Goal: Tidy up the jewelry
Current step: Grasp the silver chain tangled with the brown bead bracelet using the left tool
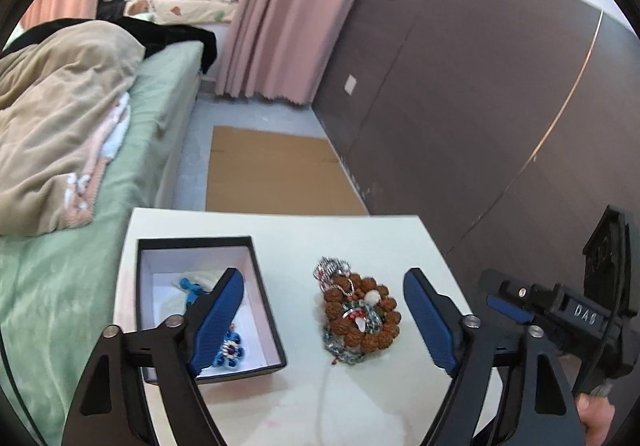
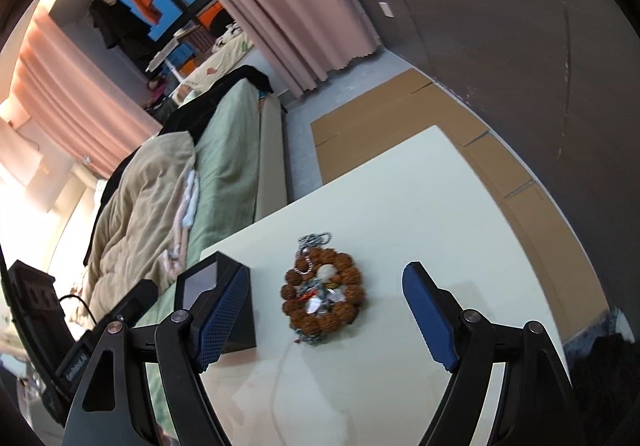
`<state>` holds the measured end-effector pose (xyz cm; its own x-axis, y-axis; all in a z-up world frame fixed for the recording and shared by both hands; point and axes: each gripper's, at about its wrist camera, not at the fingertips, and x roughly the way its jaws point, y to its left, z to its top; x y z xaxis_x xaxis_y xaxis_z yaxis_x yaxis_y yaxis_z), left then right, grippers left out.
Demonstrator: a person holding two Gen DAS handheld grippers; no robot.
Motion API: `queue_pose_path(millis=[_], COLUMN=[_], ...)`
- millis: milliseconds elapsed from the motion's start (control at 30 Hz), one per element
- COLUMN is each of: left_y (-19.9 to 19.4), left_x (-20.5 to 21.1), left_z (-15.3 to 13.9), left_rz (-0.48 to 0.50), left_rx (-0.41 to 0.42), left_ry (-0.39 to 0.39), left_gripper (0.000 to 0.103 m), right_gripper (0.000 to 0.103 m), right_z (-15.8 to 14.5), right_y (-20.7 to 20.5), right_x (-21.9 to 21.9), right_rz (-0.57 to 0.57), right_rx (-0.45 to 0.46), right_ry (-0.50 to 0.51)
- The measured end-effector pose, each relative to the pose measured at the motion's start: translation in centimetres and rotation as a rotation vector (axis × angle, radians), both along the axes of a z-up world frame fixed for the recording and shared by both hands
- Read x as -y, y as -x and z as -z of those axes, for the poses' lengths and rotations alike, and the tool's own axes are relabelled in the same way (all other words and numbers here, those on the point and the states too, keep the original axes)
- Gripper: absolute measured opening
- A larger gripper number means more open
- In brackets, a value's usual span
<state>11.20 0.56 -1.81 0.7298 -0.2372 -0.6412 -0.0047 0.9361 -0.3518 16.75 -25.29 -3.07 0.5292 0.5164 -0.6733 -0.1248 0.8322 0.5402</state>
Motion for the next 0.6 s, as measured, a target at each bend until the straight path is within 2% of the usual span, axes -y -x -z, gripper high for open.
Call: queue_pose_path(millis=[167, 333, 500, 600], left_y=[-1.9, -4.6, -7.3, -8.8], left_x=[1.7, 3.4, 4.0, 4.9], left_z=[0.2, 0.5, 1.4, 2.2], left_rz=[0.030, 0.044, 0.037, 0.046], left_rx=[-0.069, -0.150, -0.231, -0.270], left_ry=[-0.018, -0.094, -0.087, -0.112], left_gripper=[0.074, 0.065, 0.054, 0.052], right_gripper=[0.080, 0.078, 0.078, 0.078], right_z=[0.9, 2.0, 2.5, 3.0], right_y=[-1.2, -2.6, -3.6, -4.3], right_x=[1.1, 1.8, 3.1, 4.0], right_rz=[0.025, 0.037, 0.060, 0.070], right_rx=[-0.042, -0.098, -0.125, -0.147], right_ry=[-0.041, -0.040, -0.033, -0.057])
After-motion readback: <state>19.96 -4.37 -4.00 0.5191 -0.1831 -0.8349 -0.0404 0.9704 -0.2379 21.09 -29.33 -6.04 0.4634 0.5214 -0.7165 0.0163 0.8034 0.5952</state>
